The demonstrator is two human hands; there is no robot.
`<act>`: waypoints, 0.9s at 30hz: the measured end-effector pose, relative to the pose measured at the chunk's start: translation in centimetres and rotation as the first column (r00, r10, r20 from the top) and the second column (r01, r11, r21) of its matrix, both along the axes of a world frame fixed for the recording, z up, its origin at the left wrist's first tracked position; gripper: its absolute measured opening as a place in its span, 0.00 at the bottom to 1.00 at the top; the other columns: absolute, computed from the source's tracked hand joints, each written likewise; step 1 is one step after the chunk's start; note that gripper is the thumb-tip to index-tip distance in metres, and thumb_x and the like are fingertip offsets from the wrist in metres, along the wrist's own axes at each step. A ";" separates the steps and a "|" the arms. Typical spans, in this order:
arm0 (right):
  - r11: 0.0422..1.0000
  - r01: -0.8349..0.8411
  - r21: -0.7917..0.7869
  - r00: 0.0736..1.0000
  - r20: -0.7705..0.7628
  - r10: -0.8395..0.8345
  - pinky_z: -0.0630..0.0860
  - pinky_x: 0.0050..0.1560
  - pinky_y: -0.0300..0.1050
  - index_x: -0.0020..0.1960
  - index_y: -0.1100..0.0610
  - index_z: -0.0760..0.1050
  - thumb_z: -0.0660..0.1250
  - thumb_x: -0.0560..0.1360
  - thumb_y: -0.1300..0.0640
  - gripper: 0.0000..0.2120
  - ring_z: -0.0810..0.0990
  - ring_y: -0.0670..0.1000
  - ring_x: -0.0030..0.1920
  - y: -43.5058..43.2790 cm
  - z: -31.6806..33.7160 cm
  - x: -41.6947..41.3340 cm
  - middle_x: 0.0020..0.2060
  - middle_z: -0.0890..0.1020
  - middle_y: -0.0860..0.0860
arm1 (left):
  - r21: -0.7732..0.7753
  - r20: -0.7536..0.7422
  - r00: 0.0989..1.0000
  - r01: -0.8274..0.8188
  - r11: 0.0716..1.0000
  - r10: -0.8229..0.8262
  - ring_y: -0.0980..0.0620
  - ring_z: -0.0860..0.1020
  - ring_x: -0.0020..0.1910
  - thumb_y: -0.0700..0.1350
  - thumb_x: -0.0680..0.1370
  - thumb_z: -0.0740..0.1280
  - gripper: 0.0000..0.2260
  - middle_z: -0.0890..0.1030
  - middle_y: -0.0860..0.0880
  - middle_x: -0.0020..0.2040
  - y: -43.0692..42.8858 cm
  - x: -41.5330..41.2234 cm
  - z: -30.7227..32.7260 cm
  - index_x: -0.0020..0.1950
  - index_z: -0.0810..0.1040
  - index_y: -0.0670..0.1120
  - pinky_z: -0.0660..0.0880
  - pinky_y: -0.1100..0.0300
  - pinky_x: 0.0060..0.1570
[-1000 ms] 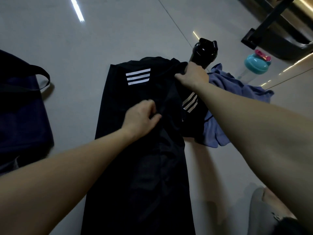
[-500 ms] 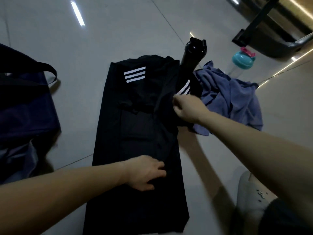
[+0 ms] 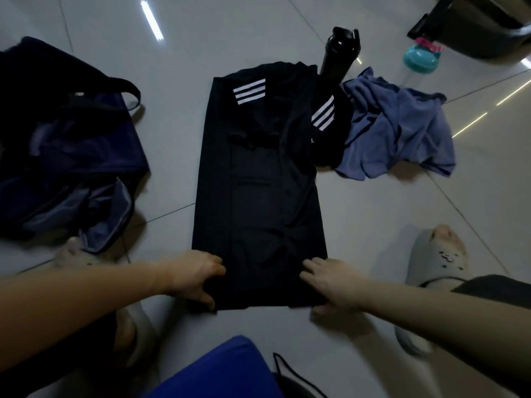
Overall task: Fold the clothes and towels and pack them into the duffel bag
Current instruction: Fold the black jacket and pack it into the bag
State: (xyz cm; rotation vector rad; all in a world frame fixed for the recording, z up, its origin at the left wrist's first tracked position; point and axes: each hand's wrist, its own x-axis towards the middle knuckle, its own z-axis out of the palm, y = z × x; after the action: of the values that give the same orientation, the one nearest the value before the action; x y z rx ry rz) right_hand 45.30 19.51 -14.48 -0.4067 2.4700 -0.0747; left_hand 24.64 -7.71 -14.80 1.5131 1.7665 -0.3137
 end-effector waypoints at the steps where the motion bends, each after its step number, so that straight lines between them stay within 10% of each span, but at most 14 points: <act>1: 1.000 -0.012 0.025 1.000 -0.024 0.012 0.74 0.52 0.55 0.64 0.58 0.69 0.69 0.75 0.40 0.28 0.73 0.60 0.56 -0.4 -0.2 0.6 0.59 0.72 0.58 | 0.003 -0.026 1.000 0.008 1.000 -0.008 0.52 0.75 0.56 0.69 0.72 0.69 0.31 0.74 0.53 0.60 -0.5 0.6 -0.1 0.67 0.73 0.52 0.76 0.57 0.57; 15: 0.998 0.007 0.058 0.984 -0.177 0.004 0.73 0.26 0.47 0.43 0.55 0.78 0.77 0.64 0.60 0.11 0.77 0.53 0.32 -1.9 -1.6 0.4 0.37 0.78 0.52 | 0.056 -0.172 0.983 0.079 0.995 -0.069 0.47 0.76 0.60 0.48 0.80 0.65 0.16 0.77 0.46 0.62 -0.5 2.5 -0.3 0.67 0.74 0.45 0.75 0.53 0.61; 19: 0.924 0.368 -0.100 0.929 0.066 -0.363 0.77 0.57 0.53 0.59 0.59 0.79 0.65 0.74 0.65 0.15 0.80 0.59 0.57 -0.9 0.1 -2.3 0.56 0.82 0.57 | -0.041 0.033 0.933 -0.357 0.933 0.358 0.53 0.80 0.48 0.48 0.77 0.68 0.09 0.82 0.50 0.51 1.8 0.9 0.8 0.57 0.81 0.49 0.80 0.57 0.50; 23: 0.829 0.528 -0.183 0.839 0.262 -0.476 0.74 0.43 0.51 0.42 0.54 0.75 0.61 0.71 0.66 0.08 0.79 0.57 0.43 0.9 1.7 -3.8 0.40 0.80 0.53 | -0.173 0.187 0.760 -0.599 0.782 0.623 0.55 0.78 0.37 0.38 0.76 0.65 0.06 0.80 0.50 0.42 3.3 -1.4 2.8 0.48 0.80 0.47 0.73 0.65 0.34; 27: 0.814 0.536 -0.223 0.838 0.259 -0.481 0.73 0.46 0.51 0.48 0.59 0.74 0.57 0.78 0.60 0.07 0.77 0.59 0.44 0.7 2.5 -3.0 0.43 0.78 0.56 | -0.238 0.189 0.696 -0.652 0.720 0.693 0.50 0.79 0.56 0.37 0.79 0.59 0.16 0.81 0.47 0.58 2.8 -1.3 2.6 0.62 0.81 0.44 0.75 0.59 0.57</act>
State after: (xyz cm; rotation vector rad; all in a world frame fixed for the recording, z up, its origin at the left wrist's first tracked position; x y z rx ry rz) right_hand 42.33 20.22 -11.96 0.1614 2.3103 -0.6739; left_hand 23.31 -4.89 -12.20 0.6615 1.8881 0.1312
